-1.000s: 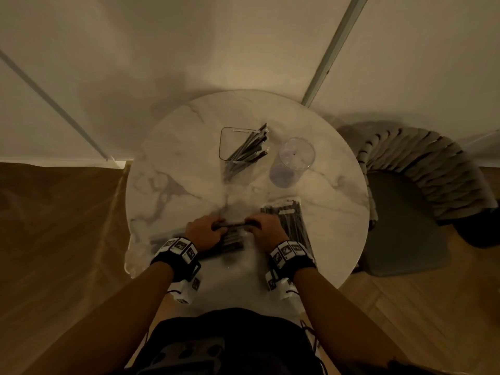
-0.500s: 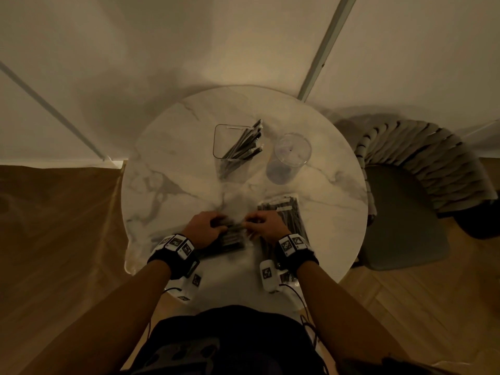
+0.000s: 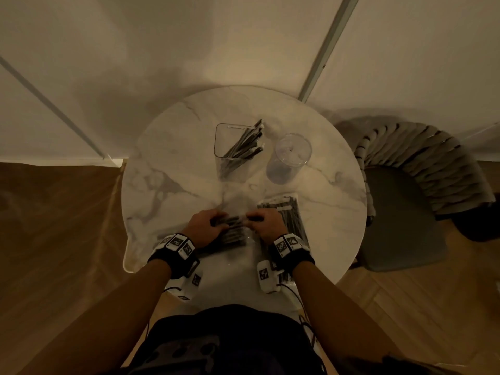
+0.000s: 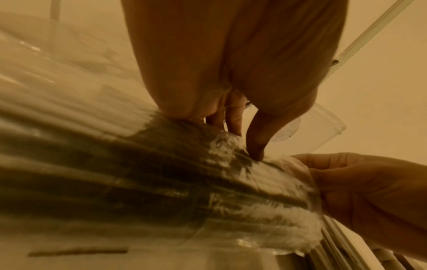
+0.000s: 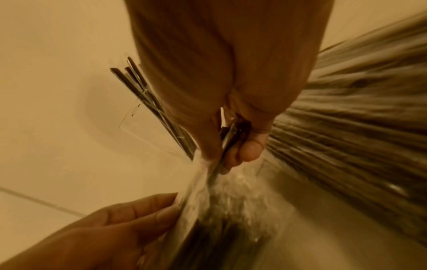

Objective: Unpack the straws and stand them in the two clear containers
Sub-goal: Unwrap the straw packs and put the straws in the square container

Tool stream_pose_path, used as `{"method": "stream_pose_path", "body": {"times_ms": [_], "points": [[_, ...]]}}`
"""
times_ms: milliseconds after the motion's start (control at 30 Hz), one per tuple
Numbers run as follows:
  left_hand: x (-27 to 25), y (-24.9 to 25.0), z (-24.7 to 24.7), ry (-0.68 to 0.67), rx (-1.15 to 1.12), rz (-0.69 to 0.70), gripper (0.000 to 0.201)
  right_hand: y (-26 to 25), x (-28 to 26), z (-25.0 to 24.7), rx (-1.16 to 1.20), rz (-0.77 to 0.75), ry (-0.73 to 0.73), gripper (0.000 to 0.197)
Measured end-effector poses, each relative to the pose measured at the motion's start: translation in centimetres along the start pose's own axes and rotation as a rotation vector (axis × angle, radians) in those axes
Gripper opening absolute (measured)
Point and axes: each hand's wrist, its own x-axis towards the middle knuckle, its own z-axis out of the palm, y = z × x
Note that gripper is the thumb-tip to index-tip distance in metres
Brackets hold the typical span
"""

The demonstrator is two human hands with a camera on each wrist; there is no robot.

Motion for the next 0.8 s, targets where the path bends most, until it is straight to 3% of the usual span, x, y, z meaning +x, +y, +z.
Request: {"method": "stream_pose_path", "body": {"times_ms": [200,400,567,800], "points": [[0.1,-0.4,-0.1,-0.003,0.018,-0.018,0.034,1.0,0.0,-1.4,0.119,0.077,0.059,0.017],[0.2,-0.4,0.0,-0.028,0.031,-0.025,0.027,0.7,-0.4,-1.4,0.260,0.131,-0.004,0.015],[0.1,-1.1,-0.1,-0.033,0.025,-0.040,0.029,1.2,-0.3,-2.2,0.369,0.175,0.126,0.019],[0.0,-0.9,-0.2,-0.032,0.012,-0.008,0.030,1.2,-0.5,-2.3,0.381,0.142,-0.001,0.038]]}}
